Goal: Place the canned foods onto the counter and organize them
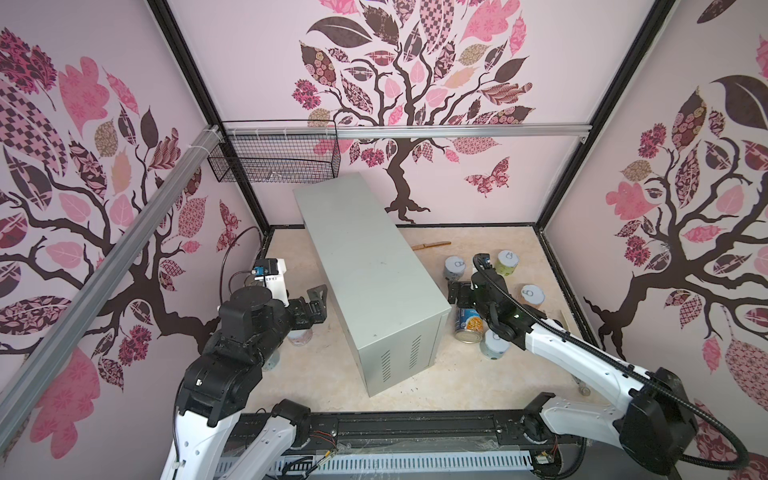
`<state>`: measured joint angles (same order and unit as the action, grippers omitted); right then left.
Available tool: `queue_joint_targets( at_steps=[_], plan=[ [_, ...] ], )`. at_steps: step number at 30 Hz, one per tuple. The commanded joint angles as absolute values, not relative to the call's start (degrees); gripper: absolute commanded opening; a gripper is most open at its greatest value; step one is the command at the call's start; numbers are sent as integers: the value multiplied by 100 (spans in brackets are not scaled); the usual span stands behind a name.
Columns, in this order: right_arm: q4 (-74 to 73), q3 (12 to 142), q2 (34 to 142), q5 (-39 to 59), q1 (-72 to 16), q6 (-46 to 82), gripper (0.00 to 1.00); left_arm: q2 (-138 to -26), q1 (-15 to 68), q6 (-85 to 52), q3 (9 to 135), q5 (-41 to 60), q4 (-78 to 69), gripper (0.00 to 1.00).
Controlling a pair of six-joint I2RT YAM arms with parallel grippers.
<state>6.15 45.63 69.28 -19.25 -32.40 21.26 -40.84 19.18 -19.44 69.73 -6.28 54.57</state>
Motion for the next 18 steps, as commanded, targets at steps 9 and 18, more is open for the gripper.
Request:
queue_joint_targets(
  at_steps=[9, 18],
  plan=[
    [1708, 4389, 7237, -1488, -2839, 2786, 100, -3968, 1927, -2013, 6340, -328, 5167, 98],
    [1666, 4353, 8081, -912, -2510, 3155, 100, -3888, 1927, -2028, 6134, -187, 5086, 98]
  ],
)
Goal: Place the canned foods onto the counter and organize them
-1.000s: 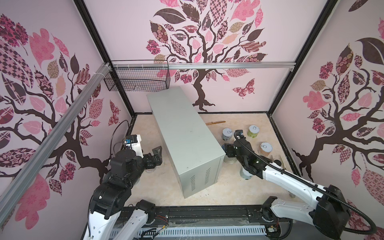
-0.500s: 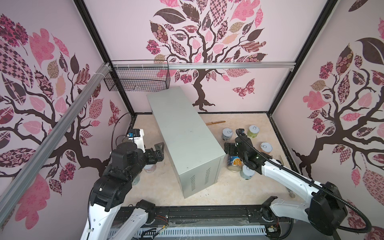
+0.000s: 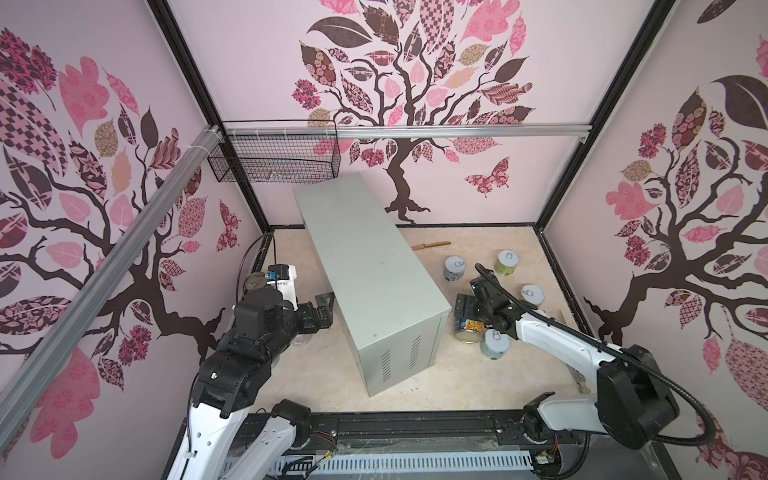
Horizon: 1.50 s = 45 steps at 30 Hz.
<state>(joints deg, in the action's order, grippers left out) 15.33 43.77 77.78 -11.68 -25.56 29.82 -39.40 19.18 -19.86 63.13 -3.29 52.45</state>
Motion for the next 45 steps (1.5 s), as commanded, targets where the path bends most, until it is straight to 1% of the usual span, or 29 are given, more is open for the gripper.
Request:
queue_joint_targets(
  at_steps=[1, 13, 17, 20, 22, 23, 25, 27, 29, 30, 32, 34, 37, 40, 45],
  plan=[
    [1647, 4374, 8187, -848, -2513, 3164, 100, -3868, 1927, -2030, 6103, -175, 5065, 98],
    [1400, 4555, 9236, -536, -2504, 3134, 100, -3724, 1925, -2180, 5572, 97, 4749, 98],
    [1554, 4741, 9523, -514, -2505, 2983, 96, -3733, 1924, -2185, 5474, 149, 4693, 98],
    [1637, 4853, 9680, -445, -2499, 2875, 91, -3735, 1925, -2188, 5431, 185, 4660, 98],
    [1639, 4875, 9724, -375, -2498, 2831, 86, -3730, 1925, -2197, 5402, 213, 4628, 98],
    [1665, 4902, 9745, -331, -2500, 2799, 82, -3735, 1925, -2206, 5394, 219, 4623, 98],
    [1766, 5005, 9800, -241, -2499, 2704, 73, -3744, 1925, -2223, 5372, 228, 4600, 98],
    [1819, 5079, 9800, -220, -2499, 2657, 61, -3734, 1925, -2239, 5362, 243, 4580, 98],
    [1824, 5092, 9728, -236, -2500, 2639, 52, -3727, 1925, -2250, 5375, 243, 4571, 98],
    [1820, 5104, 9675, -254, -2505, 2645, 48, -3735, 1925, -2251, 5377, 241, 4567, 98],
    [1838, 5132, 9541, -279, -2497, 2644, 43, -3730, 1923, -2250, 5395, 229, 4587, 98],
    [1844, 5166, 9342, -330, -2499, 2637, 34, -3743, 1920, -2241, 5439, 223, 4605, 98],
    [1846, 5239, 9017, -425, -2497, 2598, 30, -3753, 1925, -2235, 5504, 199, 4652, 98],
    [1773, 5274, 8666, -431, -2503, 2554, 28, -3775, 1925, -2232, 5584, 170, 4694, 98],
    [1524, 5221, 8056, -502, -2503, 2422, 16, -3788, 1925, -2208, 5706, 115, 4738, 98]
  ],
)
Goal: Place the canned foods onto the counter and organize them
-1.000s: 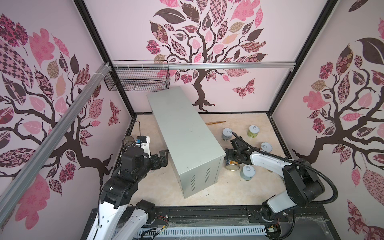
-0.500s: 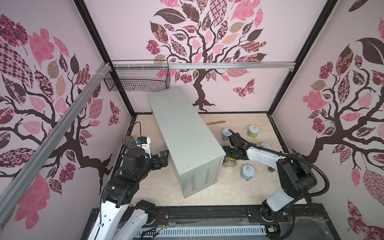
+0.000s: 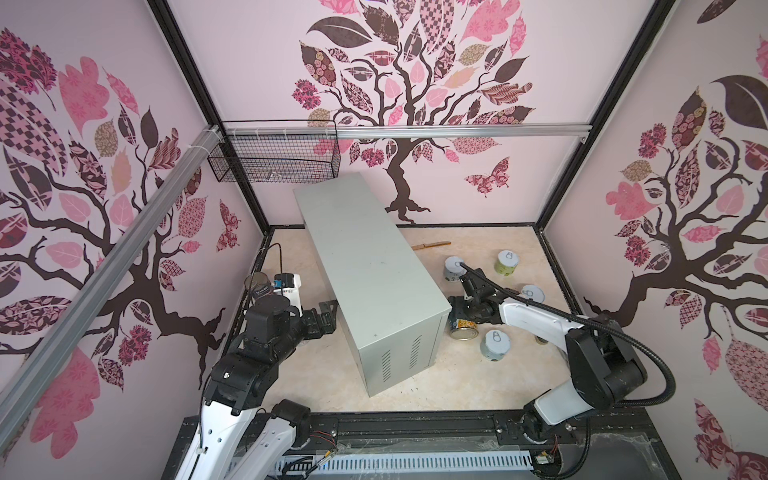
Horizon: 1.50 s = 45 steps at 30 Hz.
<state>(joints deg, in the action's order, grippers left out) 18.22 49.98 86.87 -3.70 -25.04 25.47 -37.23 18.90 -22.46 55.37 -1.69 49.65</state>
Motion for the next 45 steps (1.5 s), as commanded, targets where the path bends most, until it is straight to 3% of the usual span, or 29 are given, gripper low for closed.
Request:
queue_joint_targets(
  at_steps=[1, 11, 30, 45],
  plan=[
    [1489, 5213, 7965, -518, -2502, 2396, 15, -3804, 1925, -2204, 5729, 115, 4761, 98],
    [882, 5289, 7053, -663, -2494, 2140, 6, -3935, 1925, -2110, 6025, 0, 4851, 98],
    [1152, 7939, 7109, -743, -2487, 1338, 0, -4089, 1925, -2083, 7206, -47, 5221, 98],
    [1500, 10241, 8029, 776, -2487, 1037, 0, -4467, 1925, -2210, 7914, 239, 5051, 98]
  ],
)
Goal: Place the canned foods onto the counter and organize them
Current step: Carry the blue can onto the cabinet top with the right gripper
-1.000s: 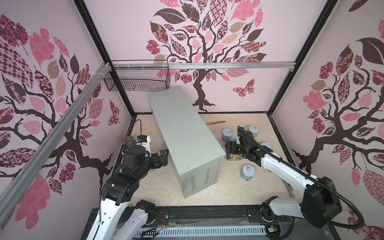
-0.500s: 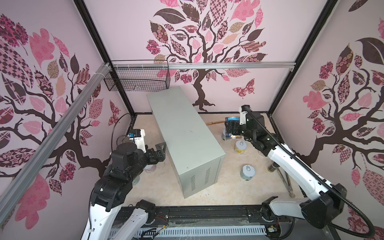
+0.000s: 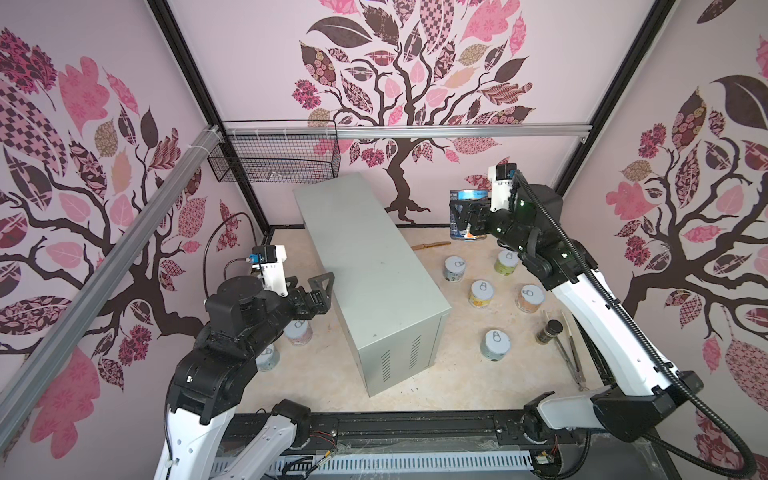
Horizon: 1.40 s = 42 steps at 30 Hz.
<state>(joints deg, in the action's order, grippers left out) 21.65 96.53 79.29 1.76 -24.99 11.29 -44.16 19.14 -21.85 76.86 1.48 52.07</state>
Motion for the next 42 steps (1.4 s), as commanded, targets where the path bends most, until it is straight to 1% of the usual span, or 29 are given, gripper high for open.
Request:
queue_joint_targets(
  at_steps=[1, 4, 13, 18, 22, 27, 37, 42],
  plan=[
    [1327, 10232, 8042, 965, -2487, 1049, 0, -4481, 1925, -2222, 7919, 246, 5017, 98],
    [816, 10239, 8153, 1618, -2505, 1182, 0, -4500, 1925, -2250, 7927, 245, 4925, 98],
    [-189, 10527, 8565, 2582, -2753, 1451, 0, -4468, 1925, -2259, 7770, 151, 4733, 98],
    [-980, 10350, 8780, 2603, -3347, 1164, 0, -4396, 1925, -2232, 7658, 89, 4573, 98],
    [-1758, 10286, 9028, 2939, -3479, 1417, 0, -4364, 1925, -2241, 7590, 71, 4522, 98],
    [-3040, 9727, 9115, 3356, -3561, 1374, 0, -4316, 1929, -2252, 7451, 163, 4368, 98],
    [-3814, 9923, 9923, 3756, -3568, 2006, 0, -4418, 1925, -2214, 7362, 206, 4225, 97],
    [-3985, 10259, 10404, 4130, -3568, 1955, 0, -4470, 1933, -2158, 7364, 248, 4183, 96]
  ],
)
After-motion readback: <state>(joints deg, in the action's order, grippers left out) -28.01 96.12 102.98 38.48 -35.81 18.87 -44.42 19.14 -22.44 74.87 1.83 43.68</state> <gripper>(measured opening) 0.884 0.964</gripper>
